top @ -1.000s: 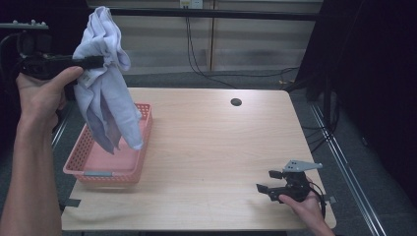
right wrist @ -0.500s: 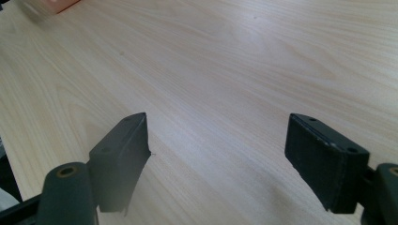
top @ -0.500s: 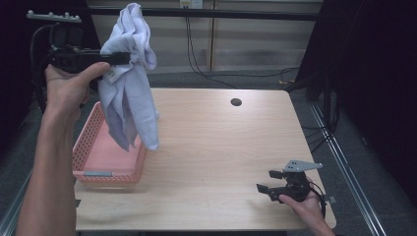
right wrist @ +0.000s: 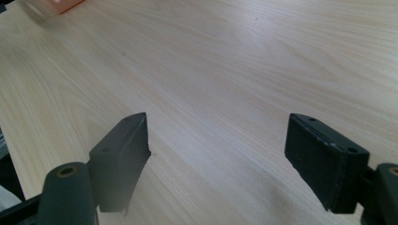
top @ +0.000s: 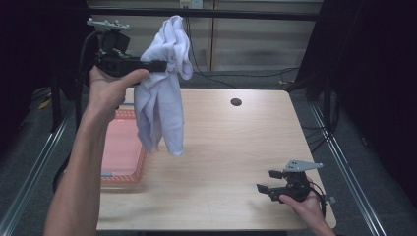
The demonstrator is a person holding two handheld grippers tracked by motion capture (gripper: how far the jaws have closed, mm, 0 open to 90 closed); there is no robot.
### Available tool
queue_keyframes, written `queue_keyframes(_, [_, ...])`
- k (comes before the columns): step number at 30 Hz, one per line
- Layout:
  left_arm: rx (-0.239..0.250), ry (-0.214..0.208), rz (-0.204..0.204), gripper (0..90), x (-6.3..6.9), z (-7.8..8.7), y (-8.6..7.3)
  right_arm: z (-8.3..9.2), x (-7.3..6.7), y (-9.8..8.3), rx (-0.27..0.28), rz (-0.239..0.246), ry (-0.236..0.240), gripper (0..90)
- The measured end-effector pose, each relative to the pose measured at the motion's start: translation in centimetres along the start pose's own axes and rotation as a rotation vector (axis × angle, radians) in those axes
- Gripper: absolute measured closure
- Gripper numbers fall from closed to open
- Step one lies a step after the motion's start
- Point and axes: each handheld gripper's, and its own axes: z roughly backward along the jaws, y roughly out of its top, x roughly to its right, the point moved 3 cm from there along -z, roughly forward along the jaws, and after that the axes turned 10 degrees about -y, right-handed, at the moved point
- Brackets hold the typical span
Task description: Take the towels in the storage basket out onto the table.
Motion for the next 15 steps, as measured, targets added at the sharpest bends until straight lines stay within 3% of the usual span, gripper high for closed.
queue_keyframes(8, [-0.020, -0.094, -0.010, 66.8, 2.2, -3.9, -1.9, 0.0, 0.0, 0.0, -0.002, 0.001, 0.001, 22.0])
queue_keyframes(15, [-0.066, -0.182, 0.021, 66.4, 3.4, -8.6, -5.2, 0.0, 0.0, 0.0, 0.002, 0.000, 0.002, 21.9])
